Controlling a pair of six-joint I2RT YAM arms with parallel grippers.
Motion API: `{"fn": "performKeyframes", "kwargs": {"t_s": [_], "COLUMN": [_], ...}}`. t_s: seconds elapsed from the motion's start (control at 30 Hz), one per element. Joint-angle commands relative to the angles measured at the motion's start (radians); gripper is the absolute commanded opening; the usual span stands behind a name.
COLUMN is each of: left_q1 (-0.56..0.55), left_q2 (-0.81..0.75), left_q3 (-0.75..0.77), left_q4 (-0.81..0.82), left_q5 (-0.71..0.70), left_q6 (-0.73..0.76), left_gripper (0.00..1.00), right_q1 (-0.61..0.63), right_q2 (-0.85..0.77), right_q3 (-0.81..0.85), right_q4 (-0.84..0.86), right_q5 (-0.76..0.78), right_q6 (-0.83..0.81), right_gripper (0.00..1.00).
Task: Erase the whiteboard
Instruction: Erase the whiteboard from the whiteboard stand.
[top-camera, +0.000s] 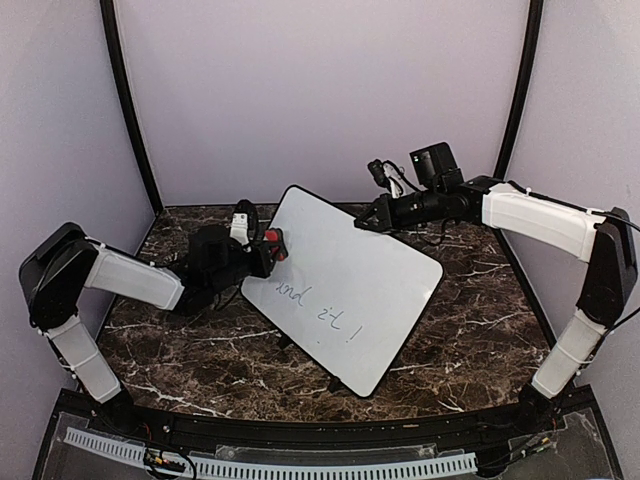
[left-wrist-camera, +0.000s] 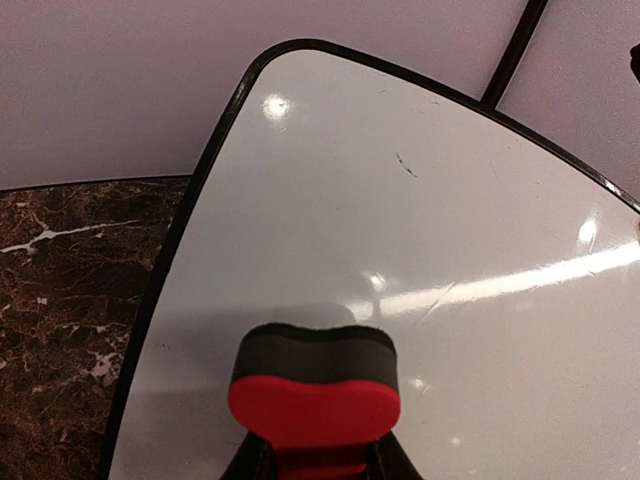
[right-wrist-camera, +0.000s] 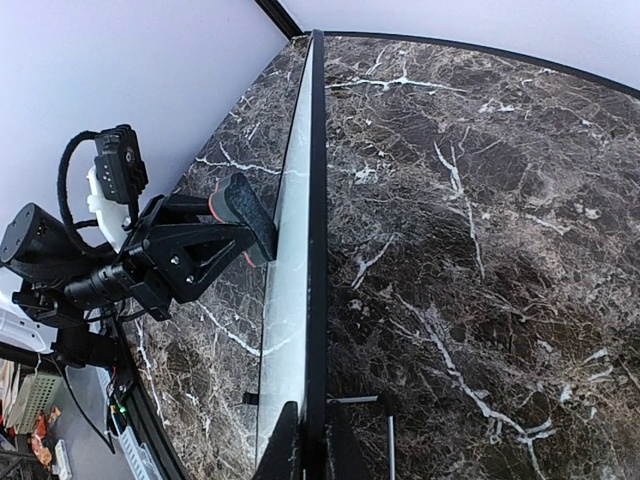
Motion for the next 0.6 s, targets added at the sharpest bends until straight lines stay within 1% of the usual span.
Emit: {"fn": "performKeyframes", "kwargs": {"t_s": [0.0,0.1,0.3,0.57], "left_q1": [0.003,0.001,-0.010,-0.026], "left_q2": [0.028,0.021,-0.025,-0.050], "left_q3": [-0.002,-0.046,-0.185,-0.238], "left_q4": [-0.034,-0.019,0.004,-0.007], "left_q5": [-0.009,0.008,-0.001,-0.009], "left_q6": [0.000,-0.016,-0.034,-0.045], "left_gripper": [0.00,0.00,0.00,0.00], "right_q1": [0.046,0.046,0.046,0.046], "right_q2": [0.037,0.040,0.053,0.054], "right_q3": [-0.039,-0.042,-0.035,-0.025], "right_q4": [-0.073,-0.070,-0.065,-0.071], "right_q5": [-0.062,-0.064,-0.070,-0.070], "right_q6": [-0.090,-0.089,-0.091,-0.090], "right_gripper": [0.00,0.00,0.00,0.00]}}
